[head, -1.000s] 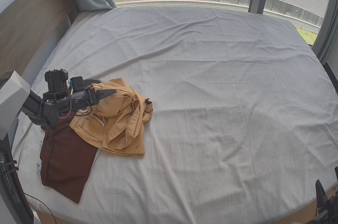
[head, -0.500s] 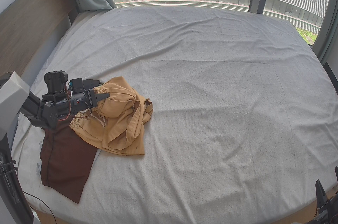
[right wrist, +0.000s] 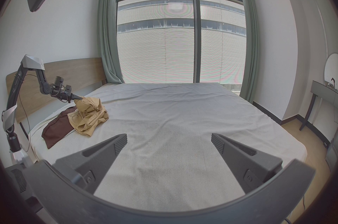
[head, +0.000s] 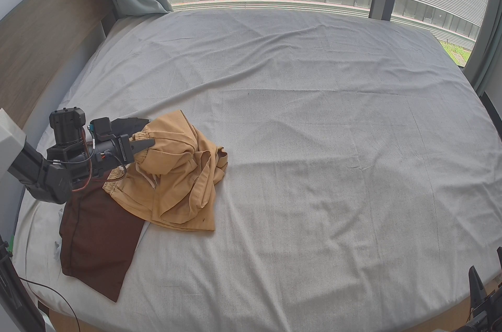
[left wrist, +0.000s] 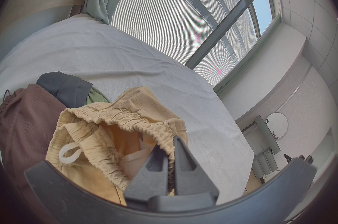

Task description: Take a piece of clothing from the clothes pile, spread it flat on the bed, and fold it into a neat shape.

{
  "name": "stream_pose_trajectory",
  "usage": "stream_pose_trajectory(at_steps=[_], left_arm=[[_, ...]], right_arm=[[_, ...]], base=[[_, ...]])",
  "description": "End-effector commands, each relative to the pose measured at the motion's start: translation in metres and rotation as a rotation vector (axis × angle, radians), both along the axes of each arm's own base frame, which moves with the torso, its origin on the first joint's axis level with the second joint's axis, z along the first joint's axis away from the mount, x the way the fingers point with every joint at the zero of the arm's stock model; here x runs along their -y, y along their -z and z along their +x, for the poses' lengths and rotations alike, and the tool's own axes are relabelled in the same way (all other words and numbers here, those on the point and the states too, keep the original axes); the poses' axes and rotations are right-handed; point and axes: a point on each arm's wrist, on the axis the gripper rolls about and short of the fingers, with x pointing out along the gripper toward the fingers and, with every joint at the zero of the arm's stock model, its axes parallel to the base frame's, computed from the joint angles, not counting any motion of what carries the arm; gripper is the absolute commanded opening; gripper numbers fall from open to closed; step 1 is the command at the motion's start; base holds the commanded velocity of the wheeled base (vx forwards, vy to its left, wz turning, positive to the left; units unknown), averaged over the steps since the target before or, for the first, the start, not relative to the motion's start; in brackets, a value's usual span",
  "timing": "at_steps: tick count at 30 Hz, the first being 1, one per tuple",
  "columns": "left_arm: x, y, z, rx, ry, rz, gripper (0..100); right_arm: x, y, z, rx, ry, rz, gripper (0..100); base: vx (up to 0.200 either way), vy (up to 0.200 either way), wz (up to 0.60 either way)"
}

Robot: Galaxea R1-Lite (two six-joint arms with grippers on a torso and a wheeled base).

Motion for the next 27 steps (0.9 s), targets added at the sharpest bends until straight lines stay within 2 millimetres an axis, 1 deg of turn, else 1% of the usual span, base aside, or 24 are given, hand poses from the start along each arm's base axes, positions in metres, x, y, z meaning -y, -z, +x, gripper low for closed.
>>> stream_pose_trajectory(at_steps=[1, 3, 6, 9, 14, 18, 19, 20, 22, 27], left_arm=[[0.0, -0.013, -0.024, 0.021, 0.0, -0.003, 0], [0.0, -0.014, -0.031, 0.014, -0.005, -0.004, 0], [0.0, -0.012, -0.036, 0.001, -0.012, -0.003, 0], [0.0, -0.015, -0.044, -0.008, -0.017, -0.01, 0], [0.001, -0.017, -0.049, -0.019, -0.024, -0.039, 0], [0.002, -0.025, -0.059, 0.001, -0.022, -0.051, 0], [0.002, -0.025, -0.059, 0.001, -0.022, -0.051, 0], [0.005, -0.029, -0.065, -0.004, -0.021, -0.07, 0], [0.01, -0.033, -0.069, -0.019, -0.037, -0.101, 0], [0.021, -0.043, -0.074, -0.049, -0.099, -0.195, 0]], right_arm=[[0.0, 0.005, 0.0, -0.004, -0.001, 0.0, 100], [0.0, 0.005, 0.0, -0.004, -0.001, 0.0, 100], [0.0, 0.005, 0.0, -0.004, -0.001, 0.0, 100], [0.0, 0.005, 0.0, -0.006, -0.001, 0.0, 100], [0.0, 0.005, 0.0, -0.004, 0.0, 0.0, 100], [0.0, 0.005, 0.0, -0.006, 0.0, 0.0, 100], [0.0, 0.005, 0.0, -0.006, 0.0, 0.0, 100], [0.0, 0.005, 0.0, -0.004, 0.0, 0.0, 100], [0.0, 0.005, 0.0, -0.004, 0.0, 0.0, 100], [0.0, 0.005, 0.0, -0.006, 0.0, 0.0, 100]], base=[[0.0, 0.0, 0.0], [0.0, 0.0, 0.0], [0.0, 0.0, 0.0], [0.0, 0.0, 0.0], [0.0, 0.0, 0.0], [0.0, 0.0, 0.0], [0.0, 0.0, 0.0], [0.0, 0.0, 0.0], [0.0, 0.0, 0.0], [0.0, 0.0, 0.0]])
